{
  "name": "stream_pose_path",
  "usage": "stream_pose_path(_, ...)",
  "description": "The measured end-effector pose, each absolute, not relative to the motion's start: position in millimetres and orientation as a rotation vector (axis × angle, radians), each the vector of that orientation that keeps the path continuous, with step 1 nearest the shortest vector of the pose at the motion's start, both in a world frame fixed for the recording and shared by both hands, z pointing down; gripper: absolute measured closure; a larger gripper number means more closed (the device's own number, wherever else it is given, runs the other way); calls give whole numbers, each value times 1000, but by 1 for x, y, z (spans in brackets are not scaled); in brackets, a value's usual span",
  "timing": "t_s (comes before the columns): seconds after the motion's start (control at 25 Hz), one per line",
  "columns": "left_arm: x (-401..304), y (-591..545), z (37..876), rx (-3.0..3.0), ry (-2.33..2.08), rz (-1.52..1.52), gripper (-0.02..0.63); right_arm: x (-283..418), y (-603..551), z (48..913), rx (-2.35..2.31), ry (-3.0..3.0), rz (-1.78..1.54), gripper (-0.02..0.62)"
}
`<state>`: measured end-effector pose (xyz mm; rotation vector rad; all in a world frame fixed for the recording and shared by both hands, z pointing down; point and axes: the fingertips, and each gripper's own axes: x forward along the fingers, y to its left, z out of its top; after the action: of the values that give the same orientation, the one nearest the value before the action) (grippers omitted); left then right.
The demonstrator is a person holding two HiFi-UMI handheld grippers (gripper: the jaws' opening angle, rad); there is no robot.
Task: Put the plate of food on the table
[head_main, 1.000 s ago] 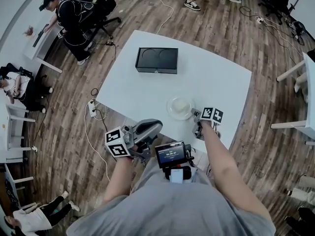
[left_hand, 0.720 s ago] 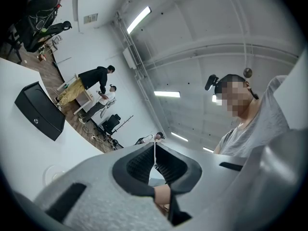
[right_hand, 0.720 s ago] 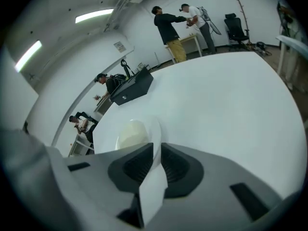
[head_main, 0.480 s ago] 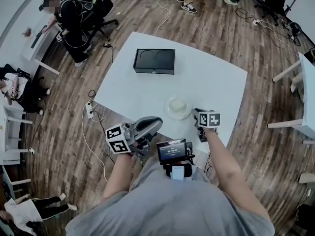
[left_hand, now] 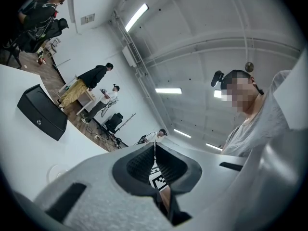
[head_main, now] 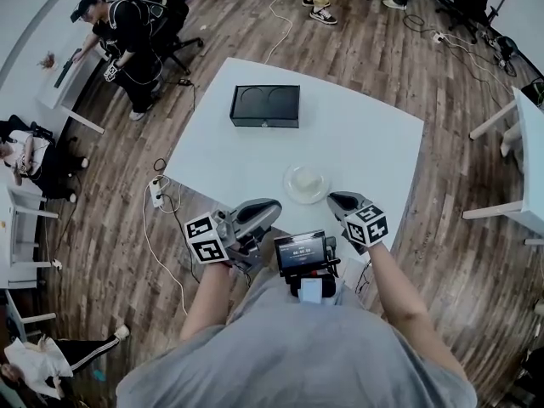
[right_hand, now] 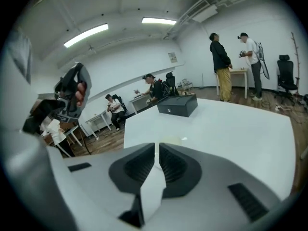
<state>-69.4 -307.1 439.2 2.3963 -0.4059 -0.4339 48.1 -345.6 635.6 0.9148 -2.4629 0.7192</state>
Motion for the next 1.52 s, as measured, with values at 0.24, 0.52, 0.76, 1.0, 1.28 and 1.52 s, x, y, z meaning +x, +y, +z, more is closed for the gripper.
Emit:
stream_pose_path(0.24, -70, -304, 439, 2405, -418, -412, 584, 47, -325, 605, 894, -2556, 699, 551)
stream_pose_path(0.52, -69, -299, 445, 2406, -460, -382, 584, 59, -308, 569, 915, -2668, 643, 551)
stream_pose_path(0.76, -70, -294, 451, 2395, -484, -364, 584, 67, -299, 538, 954, -2772, 573, 551)
stream_pose_path(1.0, -74, -292, 447, 2395, -498, -374, 584, 68, -292, 532, 963, -2764, 550, 564)
stream_pose_path(1.28, -73, -294, 444, 2405, -497, -375, 584, 69, -292, 531, 956, -2767, 548, 566)
stream_pose_path(1.52, -71, -291, 444, 2404, -498, -377, 584, 71, -289, 532, 950, -2763, 545, 566)
